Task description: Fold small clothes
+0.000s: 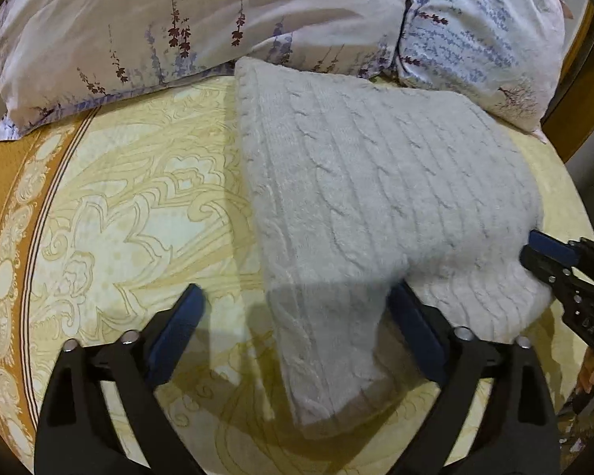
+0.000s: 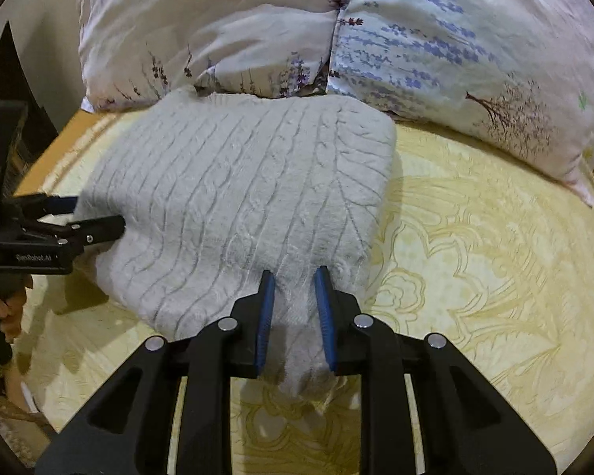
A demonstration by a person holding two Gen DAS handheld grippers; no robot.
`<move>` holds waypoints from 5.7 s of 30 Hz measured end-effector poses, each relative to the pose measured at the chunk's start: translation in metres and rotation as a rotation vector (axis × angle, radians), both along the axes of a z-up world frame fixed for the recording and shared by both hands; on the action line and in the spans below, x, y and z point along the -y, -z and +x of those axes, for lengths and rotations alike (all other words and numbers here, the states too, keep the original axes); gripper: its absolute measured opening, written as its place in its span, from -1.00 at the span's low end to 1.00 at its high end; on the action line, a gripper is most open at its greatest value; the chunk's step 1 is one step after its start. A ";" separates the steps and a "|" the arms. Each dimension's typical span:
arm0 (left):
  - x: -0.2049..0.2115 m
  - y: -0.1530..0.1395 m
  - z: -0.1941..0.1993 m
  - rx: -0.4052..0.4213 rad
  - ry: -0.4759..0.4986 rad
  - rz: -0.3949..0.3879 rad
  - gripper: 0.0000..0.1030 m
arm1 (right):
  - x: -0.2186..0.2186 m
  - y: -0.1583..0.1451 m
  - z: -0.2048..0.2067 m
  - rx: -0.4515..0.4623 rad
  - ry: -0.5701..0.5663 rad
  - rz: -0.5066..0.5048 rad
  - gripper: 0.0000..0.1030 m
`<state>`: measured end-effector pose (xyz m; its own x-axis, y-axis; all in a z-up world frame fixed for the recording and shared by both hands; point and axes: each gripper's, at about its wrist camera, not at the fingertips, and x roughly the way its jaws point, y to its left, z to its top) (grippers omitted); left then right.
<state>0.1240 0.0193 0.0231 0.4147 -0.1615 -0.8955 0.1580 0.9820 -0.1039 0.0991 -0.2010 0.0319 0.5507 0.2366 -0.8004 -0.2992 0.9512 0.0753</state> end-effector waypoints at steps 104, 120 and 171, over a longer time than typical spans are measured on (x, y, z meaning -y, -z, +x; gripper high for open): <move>0.005 0.002 -0.084 -0.049 -0.140 0.136 0.97 | 0.002 0.035 -0.065 -0.085 0.280 -0.035 0.97; 0.005 0.002 -0.084 -0.049 -0.140 0.136 0.97 | 0.002 0.035 -0.064 -0.085 0.277 -0.036 0.97; 0.005 0.002 -0.082 -0.061 -0.135 0.137 0.97 | 0.002 0.035 -0.064 -0.088 0.274 -0.037 0.97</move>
